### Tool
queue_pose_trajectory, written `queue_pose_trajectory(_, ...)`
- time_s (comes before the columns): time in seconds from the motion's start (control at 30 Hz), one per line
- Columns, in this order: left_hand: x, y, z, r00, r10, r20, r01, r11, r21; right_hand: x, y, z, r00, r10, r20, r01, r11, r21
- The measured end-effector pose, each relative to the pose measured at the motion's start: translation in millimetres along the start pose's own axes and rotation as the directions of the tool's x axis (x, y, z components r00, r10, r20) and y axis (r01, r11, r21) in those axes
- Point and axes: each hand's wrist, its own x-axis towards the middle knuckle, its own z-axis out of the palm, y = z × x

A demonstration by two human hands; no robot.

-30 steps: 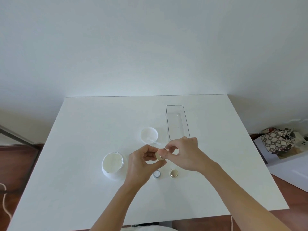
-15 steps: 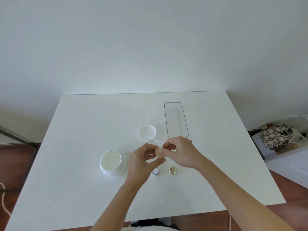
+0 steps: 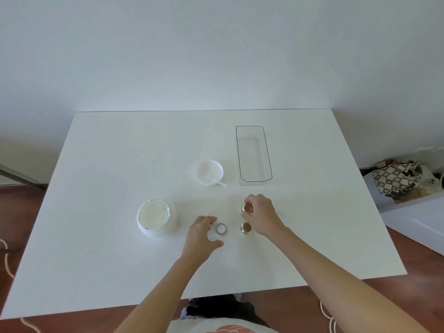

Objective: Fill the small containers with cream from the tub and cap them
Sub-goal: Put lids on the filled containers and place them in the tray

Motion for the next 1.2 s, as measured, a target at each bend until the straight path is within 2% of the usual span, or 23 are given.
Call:
queue_pose_trajectory(0.27,3,-1,12,0.996,0.006,-0.085,-0.004,1.0,0.022,8,2,21,1.0,-0.023,0.003,0.023,0.993,-0.115)
queue_pose_trajectory(0.5,4,-4,16,0.992,0.03,-0.122,-0.023,0.998,0.059,7,9,24,0.999,-0.032,-0.001,0.031,0.994,-0.103)
queue_pose_trajectory(0.57,4,-6,17,0.991,0.046,-0.125,-0.038,0.997,0.06,5,19,21,0.997,-0.012,-0.079,-0.002,0.986,-0.166)
queue_pose_trajectory(0.67,5,-7,15,0.99,0.057,-0.131,-0.054,0.998,0.024,-2,43,13,0.973,0.078,-0.217,-0.135,0.955,-0.265)
queue_pose_trajectory(0.73,4,-6,13,0.991,0.052,-0.121,-0.059,0.997,-0.055,-8,59,9,0.969,0.15,-0.198,-0.202,0.938,-0.28)
queue_pose_trajectory(0.83,-1,1,8,0.995,-0.001,-0.103,-0.021,0.977,-0.212,-17,74,9,0.977,0.174,-0.121,-0.196,0.959,-0.203)
queue_pose_trajectory(0.97,-7,13,2,0.992,-0.094,-0.08,0.057,0.922,-0.382,-21,77,7,0.984,0.138,-0.117,-0.145,0.988,-0.06)
queue_pose_trajectory(1.07,-11,21,-5,0.993,-0.117,-0.032,0.088,0.877,-0.472,-24,63,-1,0.972,0.161,-0.171,-0.127,0.973,0.191)
queue_pose_trajectory(1.2,-17,30,-14,0.994,-0.105,0.012,0.093,0.809,-0.58,-33,29,-15,0.973,0.179,-0.146,-0.079,0.852,0.518)
